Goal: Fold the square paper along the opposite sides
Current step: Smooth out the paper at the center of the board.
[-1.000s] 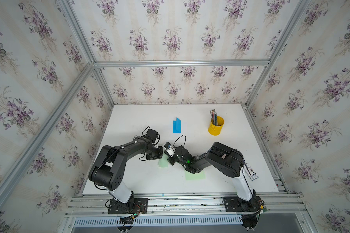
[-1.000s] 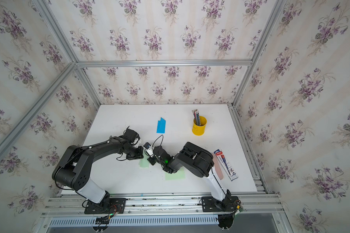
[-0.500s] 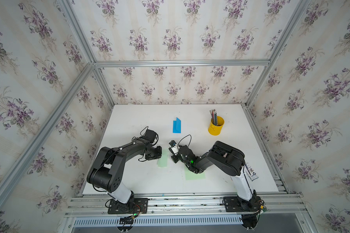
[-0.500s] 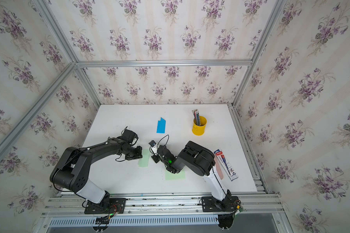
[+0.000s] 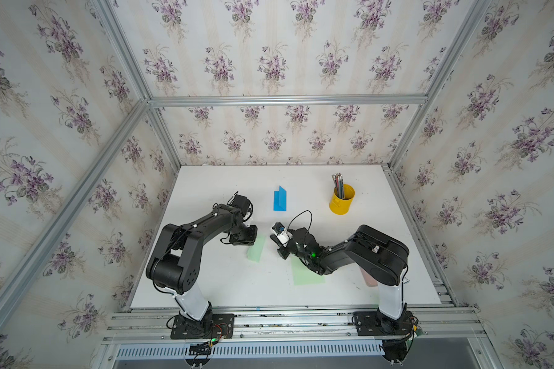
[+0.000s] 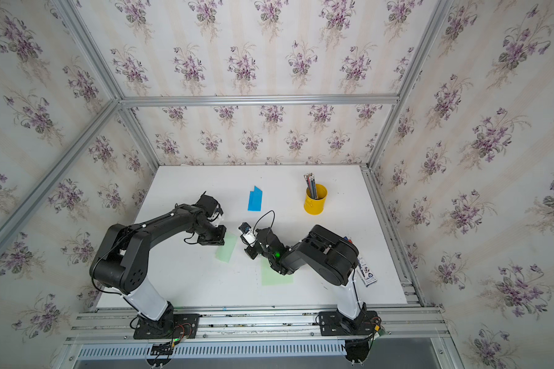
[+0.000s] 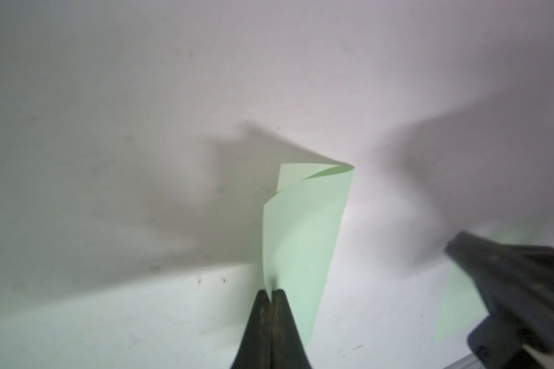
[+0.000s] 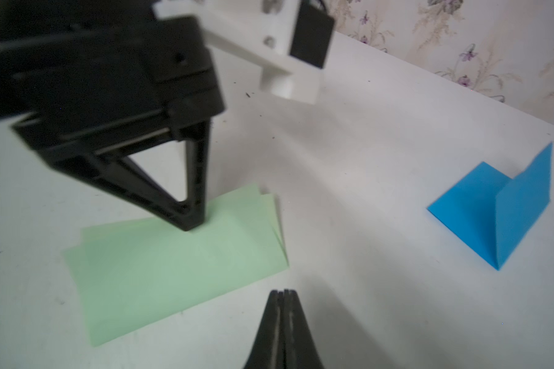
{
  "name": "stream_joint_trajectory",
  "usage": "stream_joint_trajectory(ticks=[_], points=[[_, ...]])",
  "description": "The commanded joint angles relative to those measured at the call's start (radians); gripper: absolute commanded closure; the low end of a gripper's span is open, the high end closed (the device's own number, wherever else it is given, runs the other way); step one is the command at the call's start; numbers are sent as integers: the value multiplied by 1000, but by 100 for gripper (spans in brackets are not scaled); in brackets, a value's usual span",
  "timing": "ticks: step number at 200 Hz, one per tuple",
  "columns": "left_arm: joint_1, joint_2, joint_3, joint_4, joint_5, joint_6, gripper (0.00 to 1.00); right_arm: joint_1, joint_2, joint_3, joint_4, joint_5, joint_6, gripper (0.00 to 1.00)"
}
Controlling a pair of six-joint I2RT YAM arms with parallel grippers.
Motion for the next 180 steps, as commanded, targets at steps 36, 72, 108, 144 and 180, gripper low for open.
stream_joint_trajectory(ticks=[36,72,108,144,180], points=[[3,89,102,-214,233,238,100,11,48,27,64,-163,-36,100],[11,143,126,-238,251,256,100,35,86,36,51,-127,-51,100],[14,190,139,-242,234,262,100,51,88,13,67,-104,-34,100],[13,221,140,-245,197,263,100,60,92,21,58,-88,-19,100],[15,226,139,-246,169,261,100,72,99,40,35,-77,-21,100]])
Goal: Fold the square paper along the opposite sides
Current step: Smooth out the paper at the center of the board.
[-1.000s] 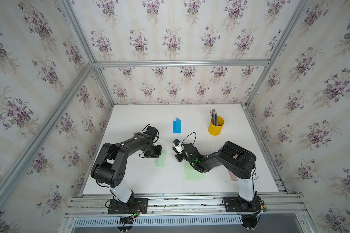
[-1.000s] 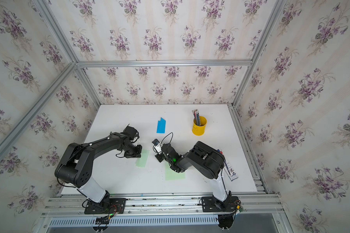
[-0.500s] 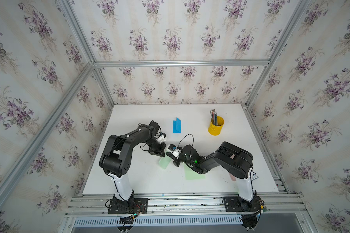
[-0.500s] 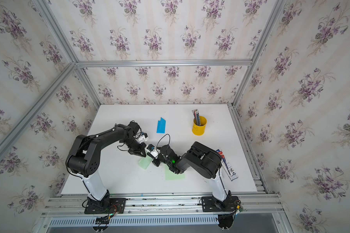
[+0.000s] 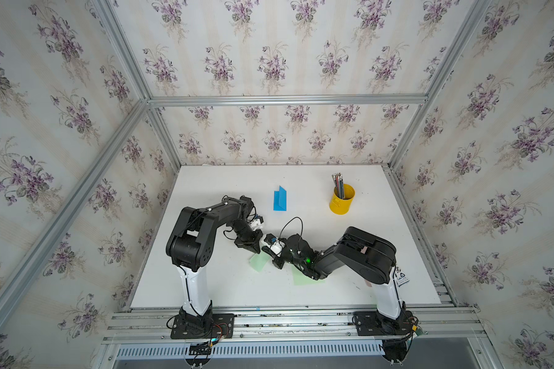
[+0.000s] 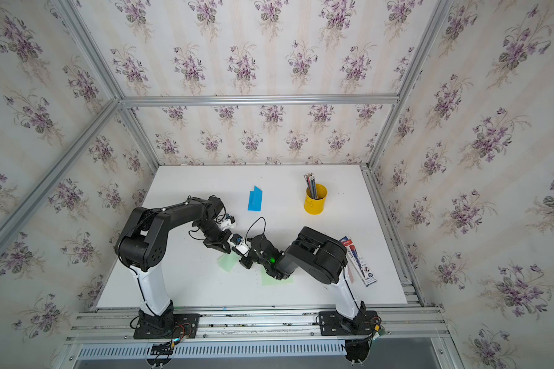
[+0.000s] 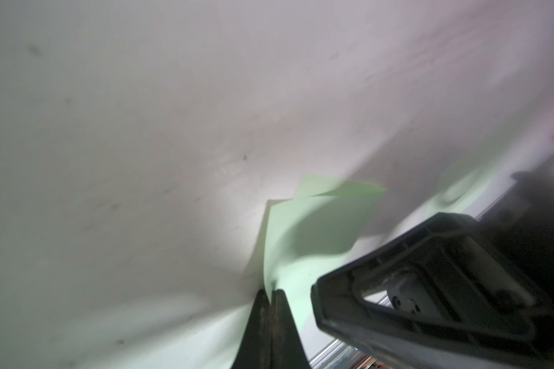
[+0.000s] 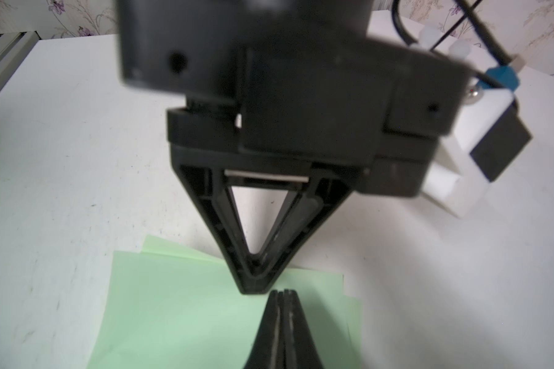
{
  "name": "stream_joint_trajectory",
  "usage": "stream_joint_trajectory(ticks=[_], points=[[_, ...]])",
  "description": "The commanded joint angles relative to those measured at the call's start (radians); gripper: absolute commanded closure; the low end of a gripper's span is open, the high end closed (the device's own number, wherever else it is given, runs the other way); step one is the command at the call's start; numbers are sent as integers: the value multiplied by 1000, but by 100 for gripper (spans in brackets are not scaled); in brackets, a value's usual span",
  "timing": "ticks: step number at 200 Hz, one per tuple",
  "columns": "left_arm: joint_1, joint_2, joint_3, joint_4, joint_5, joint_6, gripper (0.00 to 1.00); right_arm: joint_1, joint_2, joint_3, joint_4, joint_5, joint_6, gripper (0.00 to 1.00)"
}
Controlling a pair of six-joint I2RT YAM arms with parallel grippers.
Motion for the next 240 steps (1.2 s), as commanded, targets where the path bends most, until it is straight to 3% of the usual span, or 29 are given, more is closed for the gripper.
stream_joint_trajectory(ticks=[1,162,240], points=[[1,-1,3,-18,-28,9,100,7,4,9,-5,14,5,100],[5,-4,-1,-11,-86,-19,100,71,30,45,-189,128,-58,100],[33,-15,5,-5,-112,-34,100,109,-61,-63,-267,216,-43,100]])
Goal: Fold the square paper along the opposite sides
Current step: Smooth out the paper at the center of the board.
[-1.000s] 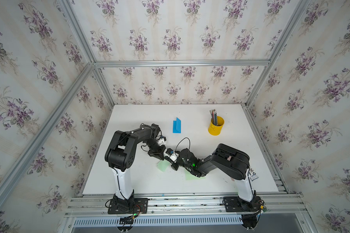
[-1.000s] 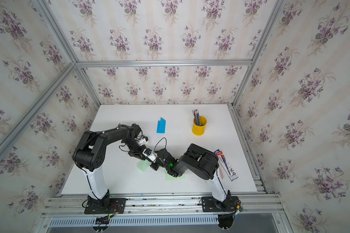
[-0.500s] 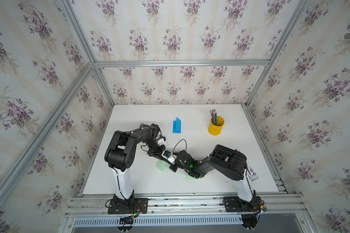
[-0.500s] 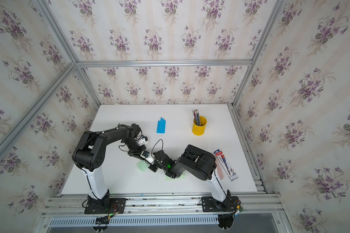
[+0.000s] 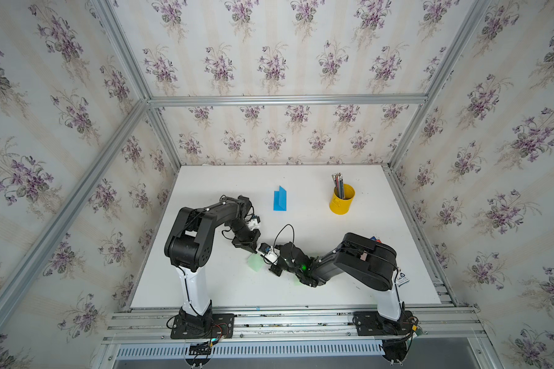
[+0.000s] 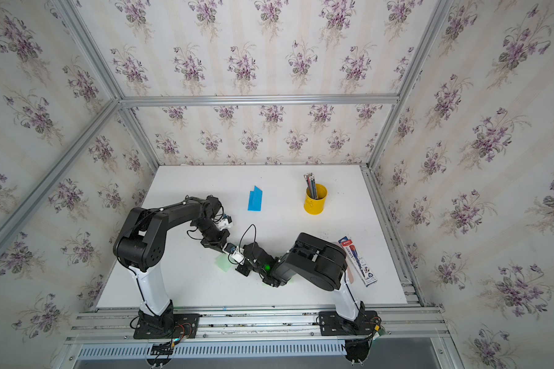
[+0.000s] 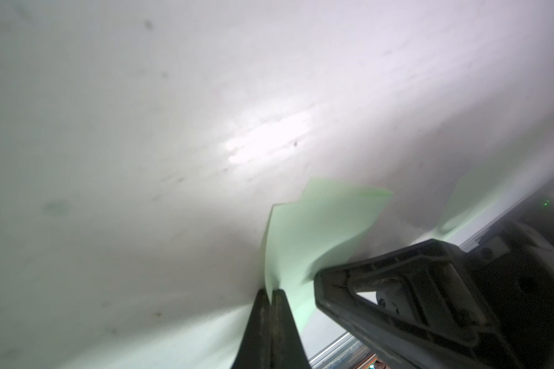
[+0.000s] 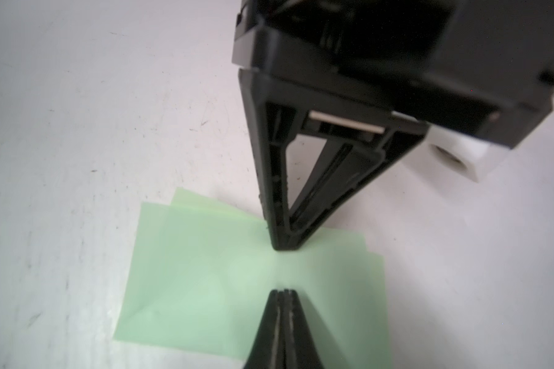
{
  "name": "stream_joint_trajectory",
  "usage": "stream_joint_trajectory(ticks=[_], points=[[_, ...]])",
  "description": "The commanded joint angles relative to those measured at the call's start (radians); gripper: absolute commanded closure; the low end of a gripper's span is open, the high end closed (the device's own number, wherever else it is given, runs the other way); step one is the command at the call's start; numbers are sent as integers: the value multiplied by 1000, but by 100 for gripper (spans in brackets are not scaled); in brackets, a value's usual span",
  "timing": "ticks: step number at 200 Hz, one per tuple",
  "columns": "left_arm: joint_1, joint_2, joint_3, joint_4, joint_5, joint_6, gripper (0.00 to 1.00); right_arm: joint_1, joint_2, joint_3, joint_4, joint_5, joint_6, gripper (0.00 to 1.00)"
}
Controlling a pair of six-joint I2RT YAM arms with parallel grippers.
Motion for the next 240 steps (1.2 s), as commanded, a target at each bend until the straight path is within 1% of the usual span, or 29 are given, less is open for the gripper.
stream_joint_trajectory(ticks=[1,32,52,71,89,112,135,196,215,240], points=[[9,-7,8,5,-72,-5,100,10,-20,-41,-147,38,11,100],[9,-8,16,4,-57,-2,100,18,-65,-85,-147,56,21,100],[9,-17,9,6,-60,-2,100,19,-115,-43,-178,62,-7,100],[9,-23,4,9,-61,-5,100,20,-131,14,-184,56,-20,100],[9,-23,5,10,-63,-6,100,19,-94,73,-166,35,-11,100],[9,-21,0,11,-64,-6,100,17,-6,144,-152,23,-14,100],[9,-18,-3,11,-64,-7,100,4,47,181,-134,6,-14,100],[9,-20,-5,12,-66,-9,100,-13,102,204,-131,-6,-20,100],[10,-18,-3,13,-68,-10,100,-13,116,211,-155,-6,-14,100],[11,-15,0,12,-68,-10,100,-13,109,185,-172,-2,6,100]])
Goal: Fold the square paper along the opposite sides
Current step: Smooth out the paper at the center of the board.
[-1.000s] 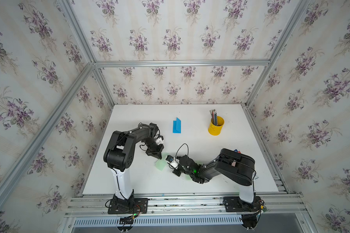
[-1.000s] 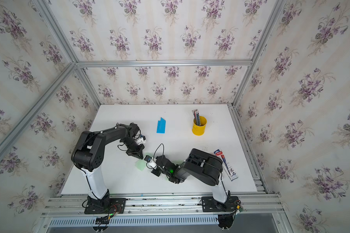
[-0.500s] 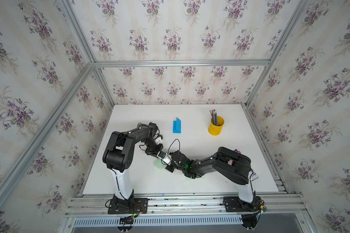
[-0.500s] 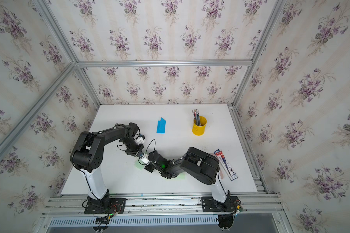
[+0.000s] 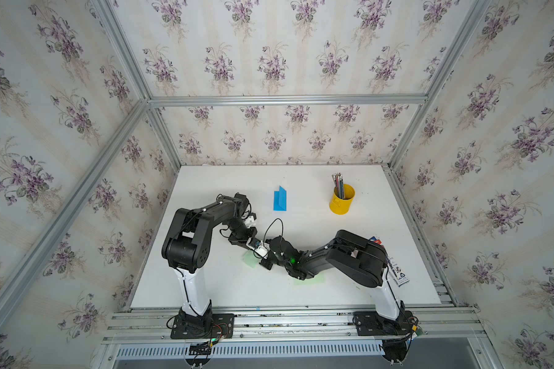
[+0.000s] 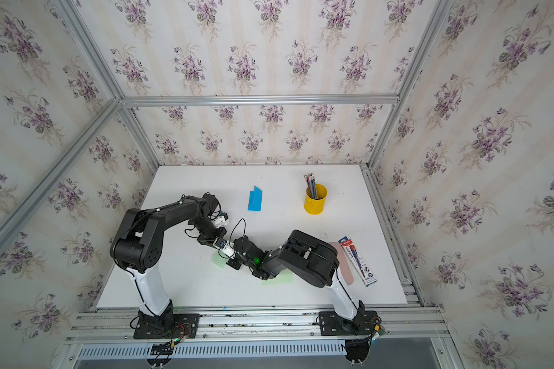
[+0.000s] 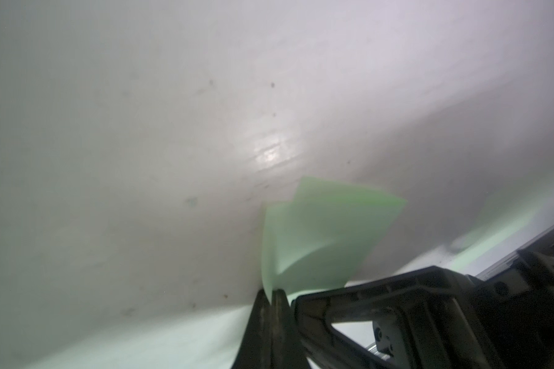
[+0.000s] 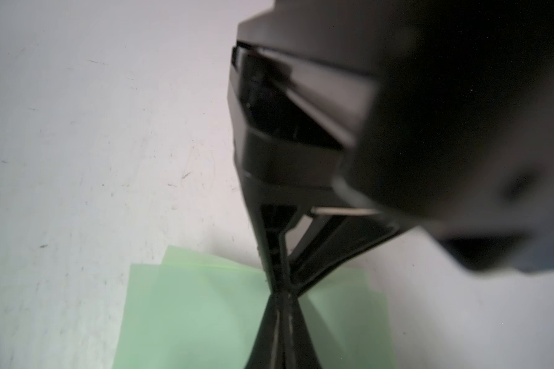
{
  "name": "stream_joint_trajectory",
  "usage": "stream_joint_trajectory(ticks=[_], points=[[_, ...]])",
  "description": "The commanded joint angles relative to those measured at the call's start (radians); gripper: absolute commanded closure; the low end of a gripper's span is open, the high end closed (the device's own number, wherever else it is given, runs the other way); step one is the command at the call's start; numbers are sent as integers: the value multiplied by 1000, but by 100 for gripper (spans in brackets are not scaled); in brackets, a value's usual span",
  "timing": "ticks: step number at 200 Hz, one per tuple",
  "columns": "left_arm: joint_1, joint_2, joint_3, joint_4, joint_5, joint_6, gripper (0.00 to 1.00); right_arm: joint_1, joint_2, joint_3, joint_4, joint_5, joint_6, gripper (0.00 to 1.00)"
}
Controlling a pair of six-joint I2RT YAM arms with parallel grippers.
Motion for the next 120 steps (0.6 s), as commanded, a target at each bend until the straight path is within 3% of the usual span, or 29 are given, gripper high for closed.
stream_joint_trajectory(ticks=[1,75,120], points=[[-4,5,-1,-8,7,-4,100,0,4,-21,-97,13,31,100],[2,20,23,-15,-6,-2,100,15,-149,-236,-114,81,99,100],[3,12,19,-11,1,-8,100,11,-240,-201,-125,88,83,100]])
